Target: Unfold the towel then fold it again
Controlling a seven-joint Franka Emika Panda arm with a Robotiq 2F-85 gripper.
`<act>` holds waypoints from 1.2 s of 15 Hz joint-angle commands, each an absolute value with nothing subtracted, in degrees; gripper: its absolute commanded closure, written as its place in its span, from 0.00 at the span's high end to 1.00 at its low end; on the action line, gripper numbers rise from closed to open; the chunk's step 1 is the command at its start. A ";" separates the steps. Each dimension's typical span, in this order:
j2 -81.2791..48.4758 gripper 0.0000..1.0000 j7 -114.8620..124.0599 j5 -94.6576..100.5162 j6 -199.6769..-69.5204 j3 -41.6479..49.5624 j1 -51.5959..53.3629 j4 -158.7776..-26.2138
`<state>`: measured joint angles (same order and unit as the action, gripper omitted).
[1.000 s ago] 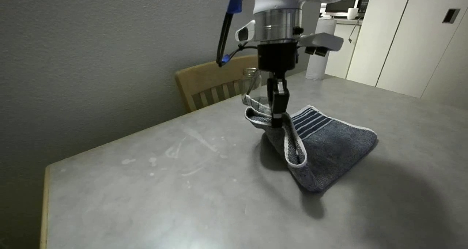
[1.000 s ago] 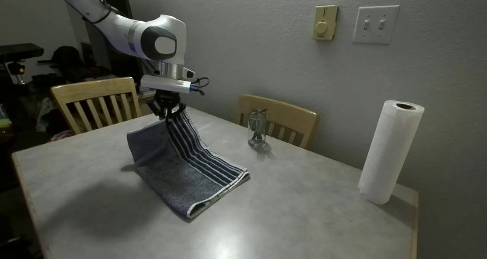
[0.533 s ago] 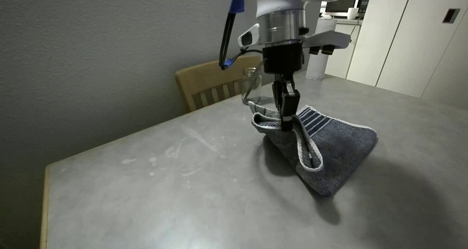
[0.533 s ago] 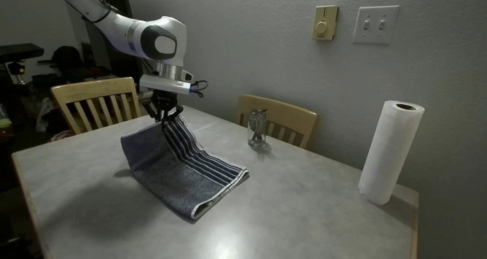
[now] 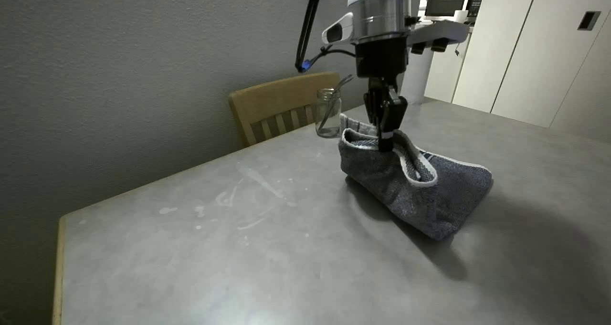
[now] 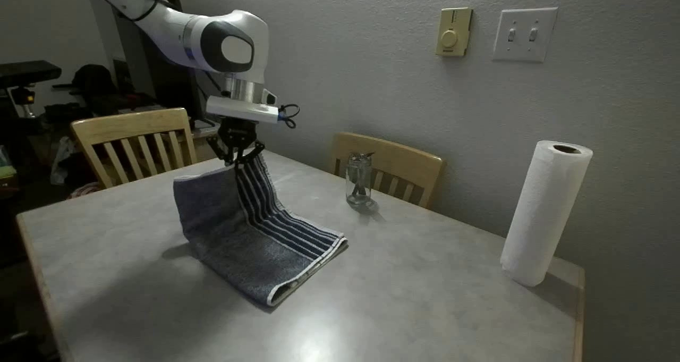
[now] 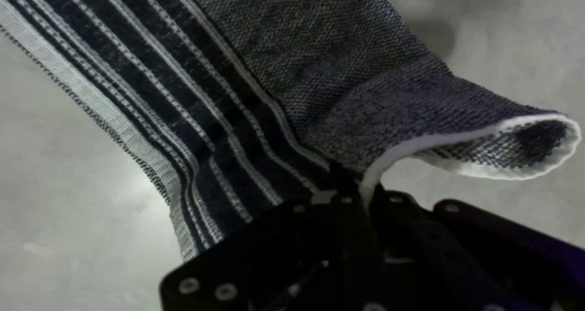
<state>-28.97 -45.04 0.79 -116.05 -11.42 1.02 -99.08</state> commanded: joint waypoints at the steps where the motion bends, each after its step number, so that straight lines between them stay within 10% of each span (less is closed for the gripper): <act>1: -24.11 0.02 -50.42 1.29 -114.86 -10.17 -0.77 -102.48; 18: -22.02 0.02 -70.35 0.26 -125.79 -2.04 -9.37 -115.22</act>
<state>-22.87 -66.00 0.80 -122.62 -2.18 -7.60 -112.28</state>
